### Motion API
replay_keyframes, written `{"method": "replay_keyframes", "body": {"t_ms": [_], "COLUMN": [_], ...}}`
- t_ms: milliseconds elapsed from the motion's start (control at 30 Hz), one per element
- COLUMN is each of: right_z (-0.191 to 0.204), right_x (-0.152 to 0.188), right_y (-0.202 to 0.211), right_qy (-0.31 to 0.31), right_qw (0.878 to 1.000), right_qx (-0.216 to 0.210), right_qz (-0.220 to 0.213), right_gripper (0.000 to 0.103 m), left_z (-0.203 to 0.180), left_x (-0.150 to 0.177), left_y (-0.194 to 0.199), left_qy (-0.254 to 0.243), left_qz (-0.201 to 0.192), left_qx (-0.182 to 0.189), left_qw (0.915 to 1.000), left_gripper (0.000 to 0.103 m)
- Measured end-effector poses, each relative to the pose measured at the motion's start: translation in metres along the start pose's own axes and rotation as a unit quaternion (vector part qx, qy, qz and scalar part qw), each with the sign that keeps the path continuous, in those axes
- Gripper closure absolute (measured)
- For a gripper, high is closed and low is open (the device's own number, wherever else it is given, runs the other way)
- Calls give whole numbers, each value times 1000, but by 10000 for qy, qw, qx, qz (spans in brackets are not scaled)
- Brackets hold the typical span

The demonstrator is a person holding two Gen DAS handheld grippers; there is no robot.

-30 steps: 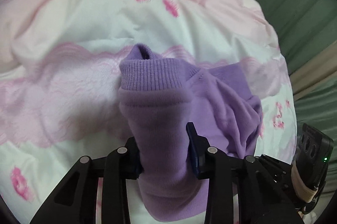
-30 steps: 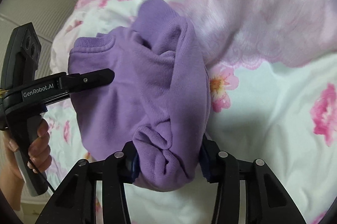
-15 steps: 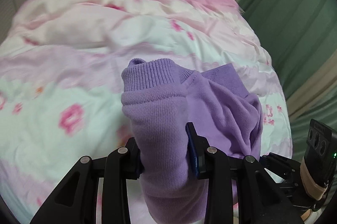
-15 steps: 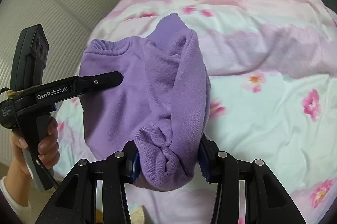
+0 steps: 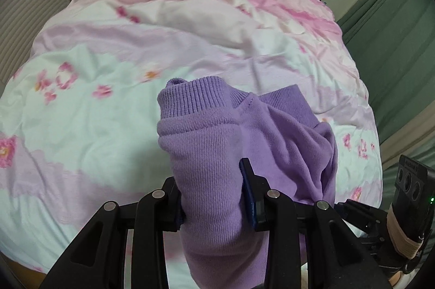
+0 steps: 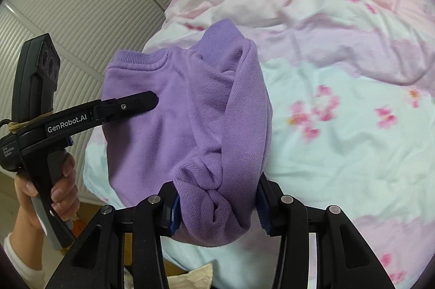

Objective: Fold small clothes

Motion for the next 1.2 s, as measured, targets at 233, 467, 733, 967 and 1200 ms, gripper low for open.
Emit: {"method": "replay_keyframes", "body": {"t_ms": [233,467,733,967,1200], "right_z": [82,138,150,127,120], "right_x": [-2,-28,-60,-70,-63], "right_y": [-88,-164,-242,-283,-294], "right_qy": [-467,-560,-789,-779,-730], "right_qw": [9987,9978,9956,9941,9925], "right_qx": [187,278,370,638,786], "right_qz": [93,205,331,396,587], "right_gripper": [58,58,58,57,30], "left_z": [109,181,219,242,262], "left_x": [-24,-67,-101,-95,-88], "left_y": [-7,-31,-92,-143,-116], "left_qy": [-422,-1076,-1475,-1820,-1467], "left_qz": [292,495,671,845,440], "left_qx": [63,-7,-70,-621,-960], "left_qw": [9987,9930,9868,9777,9835], "left_gripper": [68,68,68,57,37]}}
Point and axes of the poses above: each gripper's, at about its wrist camera, not at the fingertips, and y roughly against the way its jaws point, z to its left, x to its underside, the point moved 5 cm from there along -y, roughly the way its jaws point, and after that the axes turned 5 degrees about -x, right-handed, at the moved point
